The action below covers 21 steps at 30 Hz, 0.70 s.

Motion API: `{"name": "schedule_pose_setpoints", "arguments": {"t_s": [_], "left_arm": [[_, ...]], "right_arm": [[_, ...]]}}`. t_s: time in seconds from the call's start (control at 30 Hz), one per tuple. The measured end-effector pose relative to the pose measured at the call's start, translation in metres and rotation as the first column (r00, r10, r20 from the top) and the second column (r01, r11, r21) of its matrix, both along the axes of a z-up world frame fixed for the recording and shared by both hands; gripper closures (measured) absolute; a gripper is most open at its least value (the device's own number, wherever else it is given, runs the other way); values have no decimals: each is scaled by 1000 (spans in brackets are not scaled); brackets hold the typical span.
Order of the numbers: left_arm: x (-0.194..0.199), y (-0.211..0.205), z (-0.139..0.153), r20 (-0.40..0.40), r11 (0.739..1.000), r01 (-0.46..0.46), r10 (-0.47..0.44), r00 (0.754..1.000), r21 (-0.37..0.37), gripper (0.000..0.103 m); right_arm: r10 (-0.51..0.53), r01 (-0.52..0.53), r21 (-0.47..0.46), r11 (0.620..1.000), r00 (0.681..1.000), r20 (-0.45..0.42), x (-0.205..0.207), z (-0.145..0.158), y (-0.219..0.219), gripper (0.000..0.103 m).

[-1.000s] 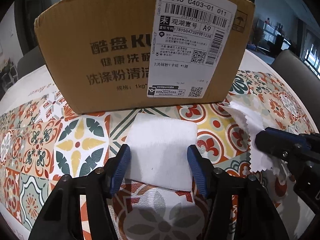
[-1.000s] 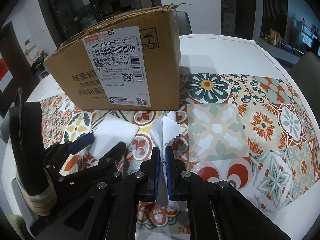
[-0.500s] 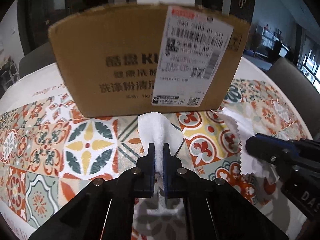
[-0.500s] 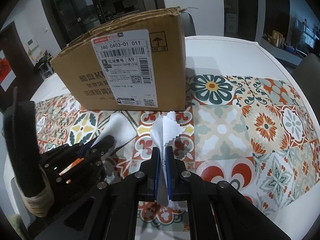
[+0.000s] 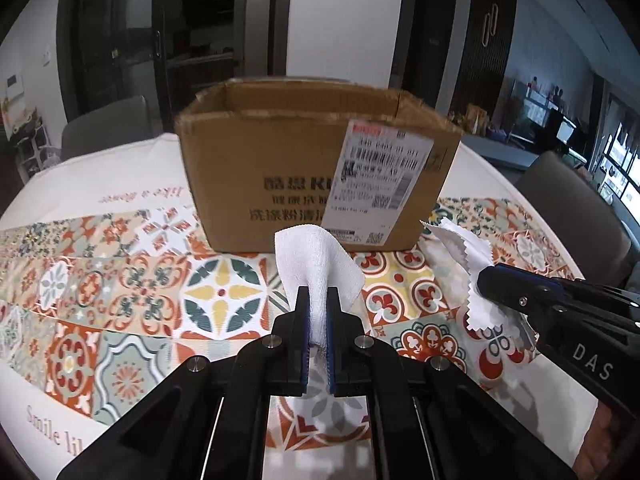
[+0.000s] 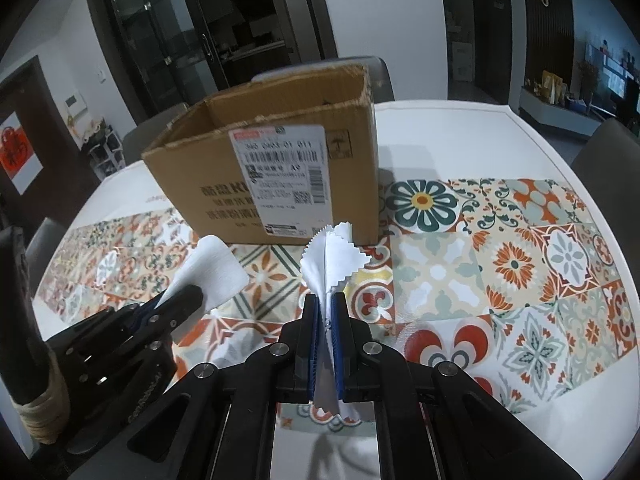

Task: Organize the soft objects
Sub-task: 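Lift both white cloths and carry them over the cardboard box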

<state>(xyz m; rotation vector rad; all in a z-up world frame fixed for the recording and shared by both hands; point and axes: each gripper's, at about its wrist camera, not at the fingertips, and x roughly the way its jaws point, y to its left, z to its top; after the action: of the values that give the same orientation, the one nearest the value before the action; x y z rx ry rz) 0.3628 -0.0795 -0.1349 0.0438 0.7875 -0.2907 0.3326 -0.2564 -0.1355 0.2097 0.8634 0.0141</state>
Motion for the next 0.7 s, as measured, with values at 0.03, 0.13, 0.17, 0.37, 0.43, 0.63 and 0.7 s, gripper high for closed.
{"name": "schedule_pose_setpoints", "arguments": {"t_s": [0.03, 0.13, 0.17, 0.37, 0.43, 0.63, 0.7], "left_arm": [[-3, 1, 5, 10, 1000, -2, 2, 1000, -3, 95], [-11, 6, 20, 41, 1000, -4, 5, 999, -7, 95], [-14, 7, 25, 53, 1000, -6, 6, 999, -7, 95], [-27, 16, 51, 111, 1000, -14, 15, 994, -9, 95], [-32, 20, 59, 129, 1000, -17, 18, 991, -14, 95], [-43, 28, 82, 182, 999, -24, 28, 983, -22, 95], [-46, 30, 89, 199, 999, -24, 29, 980, -26, 95]], "right_arm": [[1, -1, -2, 1000, 1000, 10, -3, 5, 2, 95], [6, -6, -4, 1000, 1000, 31, -9, 15, 5, 95], [8, -8, -5, 1000, 999, 41, -11, 19, 7, 95], [24, -23, -15, 1000, 995, 99, -23, 44, 17, 95], [30, -28, -19, 999, 993, 118, -27, 51, 20, 95], [44, -40, -28, 999, 985, 169, -37, 71, 30, 95], [48, -43, -33, 999, 981, 188, -40, 79, 32, 95]]}}
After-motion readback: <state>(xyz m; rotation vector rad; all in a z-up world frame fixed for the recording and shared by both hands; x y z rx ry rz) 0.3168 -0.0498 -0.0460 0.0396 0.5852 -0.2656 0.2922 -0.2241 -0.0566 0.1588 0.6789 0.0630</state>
